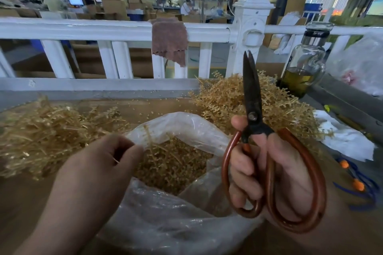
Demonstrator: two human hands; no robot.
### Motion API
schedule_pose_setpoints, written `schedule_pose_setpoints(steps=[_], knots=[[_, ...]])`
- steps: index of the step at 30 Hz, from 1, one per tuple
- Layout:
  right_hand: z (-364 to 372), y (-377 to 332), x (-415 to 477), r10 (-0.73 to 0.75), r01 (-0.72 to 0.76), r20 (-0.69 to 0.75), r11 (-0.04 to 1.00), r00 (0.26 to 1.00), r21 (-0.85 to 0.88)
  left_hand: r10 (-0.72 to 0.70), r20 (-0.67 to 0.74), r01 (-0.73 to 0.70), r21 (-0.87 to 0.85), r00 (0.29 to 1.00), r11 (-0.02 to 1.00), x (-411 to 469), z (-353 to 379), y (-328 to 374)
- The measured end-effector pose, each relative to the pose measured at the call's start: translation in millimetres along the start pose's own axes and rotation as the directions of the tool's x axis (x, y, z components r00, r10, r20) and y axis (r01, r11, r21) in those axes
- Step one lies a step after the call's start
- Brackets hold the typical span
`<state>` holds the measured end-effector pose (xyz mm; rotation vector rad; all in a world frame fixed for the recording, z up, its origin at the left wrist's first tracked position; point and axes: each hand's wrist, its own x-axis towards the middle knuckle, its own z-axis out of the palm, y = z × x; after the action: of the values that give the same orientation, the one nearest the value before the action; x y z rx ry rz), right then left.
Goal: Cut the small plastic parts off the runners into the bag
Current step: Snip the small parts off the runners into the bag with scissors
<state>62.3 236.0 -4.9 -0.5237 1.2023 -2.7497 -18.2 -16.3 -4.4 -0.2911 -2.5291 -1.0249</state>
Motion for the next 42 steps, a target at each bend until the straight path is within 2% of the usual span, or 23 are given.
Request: schedule_pose_setpoints(steps=[3, 7, 12, 15, 18, 20, 22, 24, 27, 30, 32, 36, 42], knots=[[6.3, -1.2, 0.6, -0.018, 0.013, -0.063, 0.997, 0.998, -0.075, 0.054, 0.113, -0.076, 0.202, 0.992, 0.976, -4.8, 10.2, 0.6], [14.1, 4.4, 0.6, -0.010, -0.021, -0.142, 0.977, 0.990, -0.214, 0.033, 0.137, -0.067, 0.250, 0.990, 0.966, -2.7, 12.5, 6.5], [12.7, 12.3, -0.3, -0.031, -0.014, -0.136, 0.948, 0.990, -0.318, 0.061, 0.155, -0.114, 0.360, 0.986, 0.926, 0.4, 15.8, 17.4], [7.5, 14.5, 0.4, -0.035, -0.006, -0.110, 0.936, 0.993, -0.352, 0.003, 0.201, -0.080, 0.378, 0.980, 0.922, 7.5, 19.2, 20.6], [2.0, 16.9, 0.2, -0.033, 0.002, -0.081, 0.932, 0.996, -0.363, -0.089, 0.222, 0.023, 0.285, 0.971, 0.958, 16.8, 23.9, 22.5], [-2.2, 18.3, -0.4, -0.032, 0.008, -0.061, 0.930, 0.998, -0.367, -0.163, 0.213, 0.147, 0.089, 0.963, 0.985, 22.6, 25.0, 24.6], [-6.9, 18.6, -1.2, -0.035, 0.014, -0.051, 0.930, 0.998, -0.367, -0.230, 0.230, 0.256, -0.089, 0.946, 0.963, 26.9, 26.7, 25.3], [-10.2, 19.0, -1.6, -0.035, 0.016, -0.044, 0.929, 0.998, -0.370, -0.293, 0.312, 0.384, -0.287, 0.904, 0.878, 29.2, 27.8, 24.0], [-13.9, 19.4, -2.7, -0.044, 0.020, -0.050, 0.920, 0.998, -0.391, -0.315, 0.484, 0.562, -0.538, 0.816, 0.629, 31.0, 25.5, 23.5], [-16.5, 21.1, -3.3, -0.051, 0.031, -0.042, 0.917, 0.998, -0.397, -0.255, 0.538, 0.594, -0.695, 0.803, 0.405, 33.0, 20.0, 26.1], [-17.5, 22.0, -3.5, -0.062, 0.036, -0.051, 0.912, 0.997, -0.408, -0.222, 0.555, 0.598, -0.746, 0.802, 0.294, 34.7, 17.4, 27.6], [-20.6, 21.9, -4.9, -0.066, 0.037, -0.047, 0.889, 0.997, -0.456, -0.193, 0.577, 0.606, -0.777, 0.794, 0.171, 32.9, 19.0, 26.4], [-18.0, 18.5, -4.1, -0.037, -0.004, -0.068, 0.849, 0.997, -0.529, -0.165, 0.521, 0.537, -0.841, 0.838, 0.072, 25.8, 24.8, 24.6]])
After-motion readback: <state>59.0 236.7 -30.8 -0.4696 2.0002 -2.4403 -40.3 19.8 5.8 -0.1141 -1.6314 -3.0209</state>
